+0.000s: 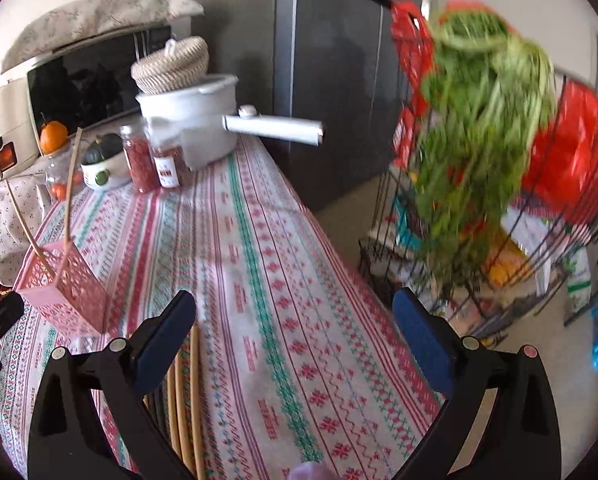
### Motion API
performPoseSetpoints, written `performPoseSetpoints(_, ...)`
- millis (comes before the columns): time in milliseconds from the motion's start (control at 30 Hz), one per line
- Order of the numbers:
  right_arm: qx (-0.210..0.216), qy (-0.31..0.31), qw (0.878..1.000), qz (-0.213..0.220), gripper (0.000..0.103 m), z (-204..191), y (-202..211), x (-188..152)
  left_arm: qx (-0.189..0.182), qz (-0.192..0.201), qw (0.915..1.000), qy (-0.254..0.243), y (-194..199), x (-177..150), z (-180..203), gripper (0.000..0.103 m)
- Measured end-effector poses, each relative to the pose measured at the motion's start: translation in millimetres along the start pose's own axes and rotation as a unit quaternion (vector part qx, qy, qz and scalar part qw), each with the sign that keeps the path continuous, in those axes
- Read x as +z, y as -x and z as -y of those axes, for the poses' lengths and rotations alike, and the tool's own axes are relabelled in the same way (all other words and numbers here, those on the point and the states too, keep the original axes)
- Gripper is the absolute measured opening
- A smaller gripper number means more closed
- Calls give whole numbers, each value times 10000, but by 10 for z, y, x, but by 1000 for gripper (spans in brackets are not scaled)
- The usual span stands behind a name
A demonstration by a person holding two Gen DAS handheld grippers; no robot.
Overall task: Organize utensils
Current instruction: 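Move both grippers back down to the chopstick pile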
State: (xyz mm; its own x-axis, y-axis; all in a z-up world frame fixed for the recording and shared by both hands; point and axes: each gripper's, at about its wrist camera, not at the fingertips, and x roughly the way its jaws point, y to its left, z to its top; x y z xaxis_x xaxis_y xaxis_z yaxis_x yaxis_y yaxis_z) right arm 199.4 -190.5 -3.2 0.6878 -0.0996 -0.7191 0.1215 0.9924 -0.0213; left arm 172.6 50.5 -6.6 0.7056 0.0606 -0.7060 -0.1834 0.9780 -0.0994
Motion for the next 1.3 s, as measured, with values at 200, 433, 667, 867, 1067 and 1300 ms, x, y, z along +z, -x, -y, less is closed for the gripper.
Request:
performPoseSetpoints(200,152,-217,9972,-696,96,149,-212,-70,120,-1083,9940,-11,-364,-206,9,96)
performPoseSetpoints(433,496,-249,9886,-1401,96,117,-492,-203,166,-2119,9754,580,-775,-380,-118,96)
performPoseSetpoints(667,669,-308,9832,-1669,96,96,-621,-239,243,-2472,9621,1129,-989,-437,-215,95)
performPoseSetpoints(867,772,-369,9820,-1684,96,92,-628,-218,350,-2511,9612,1087,-1089,-415,-103,95)
performPoseSetpoints(1067,795,-395,9814,-1701,96,130,-647,-218,631,-2490,9622,906,-1208,-414,29,95)
performPoseSetpoints(1300,831,-548,9783,-1819,96,170,-694,-223,682,-2442,9641,787,-1361,-342,192,95)
